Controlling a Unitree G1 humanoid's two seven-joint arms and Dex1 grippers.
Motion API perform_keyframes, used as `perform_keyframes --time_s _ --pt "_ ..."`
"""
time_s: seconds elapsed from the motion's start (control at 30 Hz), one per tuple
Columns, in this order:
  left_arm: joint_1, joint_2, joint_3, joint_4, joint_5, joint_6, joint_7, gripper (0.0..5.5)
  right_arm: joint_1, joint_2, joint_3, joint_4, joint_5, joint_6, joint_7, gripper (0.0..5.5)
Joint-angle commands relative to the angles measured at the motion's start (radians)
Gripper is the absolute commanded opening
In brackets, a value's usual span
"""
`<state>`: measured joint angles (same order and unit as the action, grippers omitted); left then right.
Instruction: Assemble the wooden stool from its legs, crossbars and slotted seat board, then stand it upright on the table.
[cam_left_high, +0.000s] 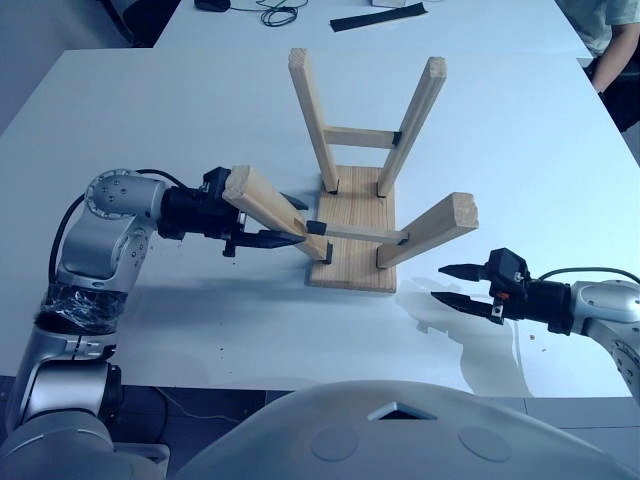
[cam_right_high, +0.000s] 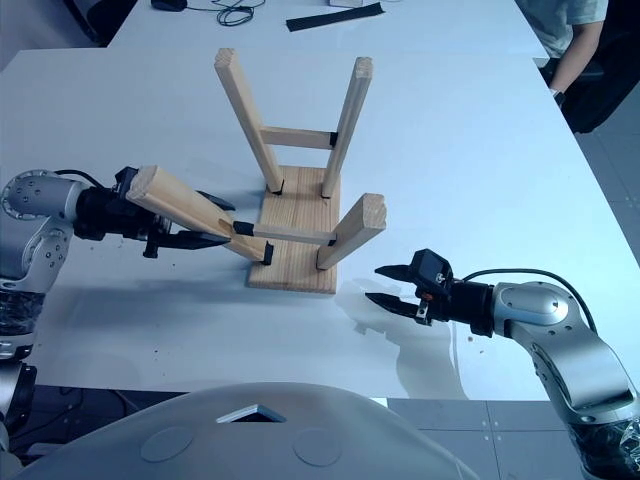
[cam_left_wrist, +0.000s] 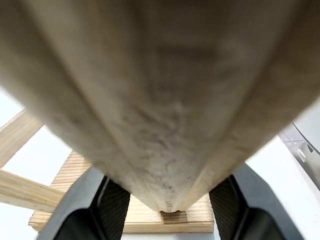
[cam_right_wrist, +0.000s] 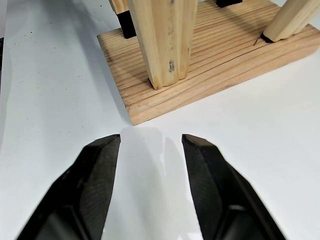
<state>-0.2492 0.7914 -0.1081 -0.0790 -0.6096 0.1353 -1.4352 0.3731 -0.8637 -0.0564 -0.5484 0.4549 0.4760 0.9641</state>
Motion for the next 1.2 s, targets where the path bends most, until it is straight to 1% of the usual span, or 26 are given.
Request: perform_keyframes --time_s 0.03,0.37,0.57,0.67,0.8,0.93,1.07,1.2 --pt "0.061 0.022 -0.081 0.007 0.122 0.015 -0.008 2.06 -0.026 -0.005 0.002 -0.010 -0.007 -0.001 -0.003 2.28" --pt "-0.004 0.054 -0.169 0.041 0.222 0.028 0.008 2.06 -0.028 0.012 0.034 -0.038 -0.014 -0.001 -0.031 2.28" --pt "-0.020 0.070 -0.210 0.024 0.268 0.056 0.051 2.06 -0.020 0.001 0.030 -0.094 0.013 0.015 -0.029 2.28" --pt "-0.019 0.078 -0.235 0.046 0.315 0.043 0.075 2.06 -0.024 0.008 0.013 -0.138 0.066 0.039 -0.028 2.28" --pt "-0.024 0.057 -0.252 0.041 0.330 0.075 0.151 2.06 -0.056 0.037 -0.039 -0.210 0.219 0.105 -0.067 2.28" --pt "-0.061 0.005 -0.275 0.015 0.334 0.142 0.262 2.06 -0.081 0.070 -0.049 -0.294 0.372 0.166 -0.151 2.28" --pt "-0.090 -0.031 -0.307 -0.011 0.338 0.186 0.334 2.06 -0.111 0.113 -0.012 -0.345 0.428 0.200 -0.264 2.28" --pt "-0.090 -0.036 -0.326 -0.044 0.323 0.224 0.376 2.06 -0.216 0.228 0.058 -0.375 0.435 0.236 -0.464 2.28"
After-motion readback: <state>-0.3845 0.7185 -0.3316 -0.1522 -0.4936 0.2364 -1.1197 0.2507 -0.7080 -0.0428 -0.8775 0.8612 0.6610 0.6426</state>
